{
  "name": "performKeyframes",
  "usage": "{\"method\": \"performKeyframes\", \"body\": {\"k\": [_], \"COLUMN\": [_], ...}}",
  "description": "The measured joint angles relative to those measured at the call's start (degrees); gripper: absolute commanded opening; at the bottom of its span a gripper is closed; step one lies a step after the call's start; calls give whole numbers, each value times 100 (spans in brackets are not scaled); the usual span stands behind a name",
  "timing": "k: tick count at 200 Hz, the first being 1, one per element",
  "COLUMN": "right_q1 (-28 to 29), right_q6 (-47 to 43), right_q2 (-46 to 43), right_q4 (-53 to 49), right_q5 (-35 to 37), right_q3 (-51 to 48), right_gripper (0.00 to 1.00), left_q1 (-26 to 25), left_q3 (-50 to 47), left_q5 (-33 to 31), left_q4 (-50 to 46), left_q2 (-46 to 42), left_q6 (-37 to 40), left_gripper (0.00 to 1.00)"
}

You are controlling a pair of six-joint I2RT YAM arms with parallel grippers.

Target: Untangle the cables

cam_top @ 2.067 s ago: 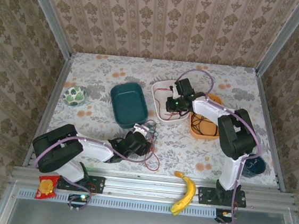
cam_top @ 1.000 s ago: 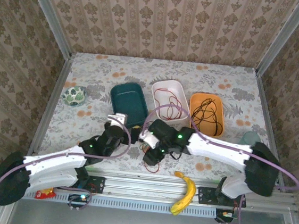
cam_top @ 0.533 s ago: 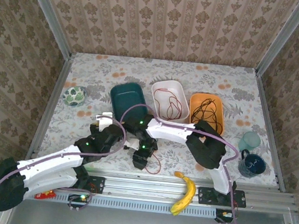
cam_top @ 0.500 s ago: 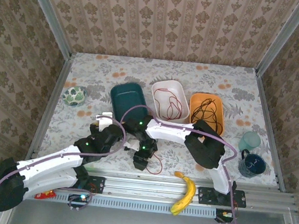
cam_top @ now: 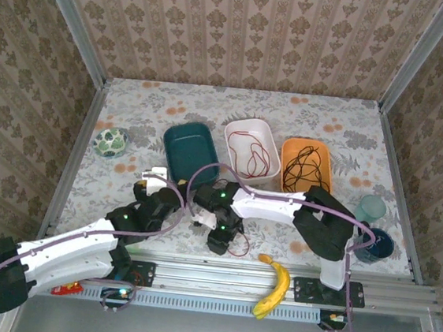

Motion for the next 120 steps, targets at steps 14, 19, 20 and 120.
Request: {"method": "performKeyframes", "body": {"k": [14, 19, 20, 120], "right_q1": [-90, -142, -151, -1504], "right_q6": [118, 166, 177, 949], "right_q2": [-188, -256, -262, -2264], "right_q4": [105, 140, 144, 592], "right_q5": [332, 448, 459, 1152], "right_q3": [-254, -334, -345, -1303], "right_gripper": [60, 60, 60, 60], "left_q1": [-28, -46, -48, -472], "left_q3": [0, 0, 0, 466], "left_q5": [9, 13, 13, 1217], "left_q4": [28, 55, 61, 868], "left_q2": [20, 46, 50, 1910], "left_q6": [11, 31, 37, 1010], "left_gripper": [100, 100, 100, 100]}}
